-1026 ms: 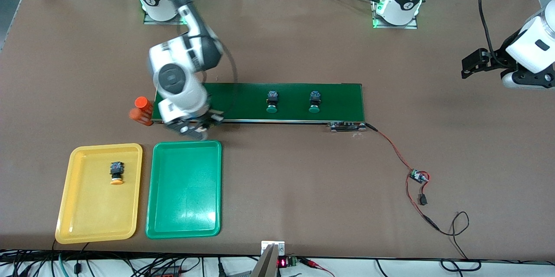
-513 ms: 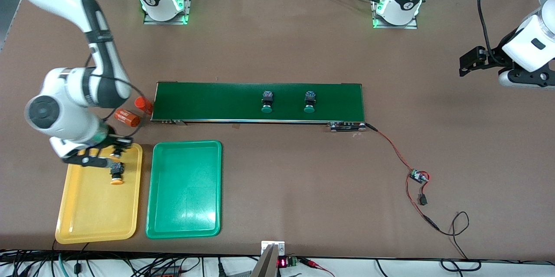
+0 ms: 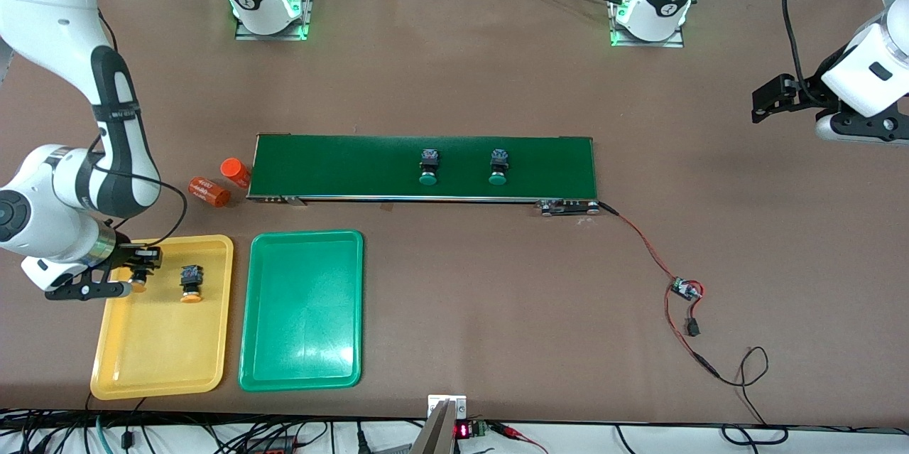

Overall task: Sort buttons by color to trays
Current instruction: 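Carry the yellow button to the yellow tray and open the right gripper, then move the right gripper back over a green-cap button on the belt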

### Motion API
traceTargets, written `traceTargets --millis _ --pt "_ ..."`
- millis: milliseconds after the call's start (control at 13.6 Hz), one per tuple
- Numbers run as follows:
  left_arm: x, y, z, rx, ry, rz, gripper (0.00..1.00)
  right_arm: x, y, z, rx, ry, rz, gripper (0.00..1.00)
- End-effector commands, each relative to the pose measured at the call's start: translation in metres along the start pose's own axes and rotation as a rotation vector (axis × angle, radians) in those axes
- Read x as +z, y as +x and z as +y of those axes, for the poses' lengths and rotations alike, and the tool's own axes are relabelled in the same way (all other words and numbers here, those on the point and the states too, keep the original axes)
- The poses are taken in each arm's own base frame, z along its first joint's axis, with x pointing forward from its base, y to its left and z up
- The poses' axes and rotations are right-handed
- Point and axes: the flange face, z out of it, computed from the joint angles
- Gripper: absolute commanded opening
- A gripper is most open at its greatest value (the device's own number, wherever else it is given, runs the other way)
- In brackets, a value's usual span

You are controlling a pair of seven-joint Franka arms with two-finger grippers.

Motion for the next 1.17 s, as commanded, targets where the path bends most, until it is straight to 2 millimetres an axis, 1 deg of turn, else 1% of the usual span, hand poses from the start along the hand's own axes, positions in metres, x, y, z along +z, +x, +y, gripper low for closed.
traceTargets --millis 0,147,220,293,366,440,513,586,733,806,880,1026,1099 --pt "-0.007 -0.001 0.000 0.019 0.028 -0.006 1.00 0.018 0.003 0.016 -0.081 -0.008 0.023 0.20" --pt "-0.007 -0.001 0.000 0.019 0.028 -0.006 1.00 0.033 0.002 0.015 -0.113 -0.006 0.028 0.20" --pt "-0.007 -0.001 0.000 0.019 0.028 -0.006 1.00 0.036 0.004 0.014 -0.127 -0.016 0.048 0.20" --pt "-0.007 -0.001 0.000 0.019 0.028 -0.006 1.00 0.042 0.004 0.014 -0.165 -0.017 0.054 0.22" --pt "-0.007 -0.001 0.001 0.021 0.028 -0.006 1.00 0.048 0.002 0.016 -0.192 -0.013 0.052 0.33" --pt "-0.007 -0.001 0.001 0.021 0.028 -0.006 1.00 0.052 0.001 0.018 -0.178 -0.007 0.052 0.62" --pt "-0.007 -0.001 0.001 0.021 0.028 -0.006 1.00 0.053 0.003 0.013 -0.163 0.022 0.062 1.00" --pt "-0.007 -0.001 0.002 0.023 0.028 -0.006 1.00 0.048 0.004 0.011 -0.148 0.049 0.071 1.00" --pt "-0.007 -0.001 0.002 0.023 0.028 -0.006 1.00 0.025 0.007 0.013 -0.141 0.056 0.085 1.00" --pt "-0.007 -0.001 0.002 0.023 0.028 -0.006 1.00 0.012 0.006 0.012 -0.143 0.076 0.056 1.00" --pt "-0.007 -0.001 0.002 0.023 0.028 -0.006 1.00 -0.011 0.006 0.005 -0.150 0.097 0.034 1.00" --pt "-0.007 -0.001 0.003 0.024 0.028 -0.006 1.00 -0.074 0.009 -0.010 -0.154 0.133 0.044 1.00" --pt "-0.007 -0.001 0.002 0.023 0.028 -0.006 1.00 -0.102 0.009 -0.033 -0.140 0.173 0.027 1.00"
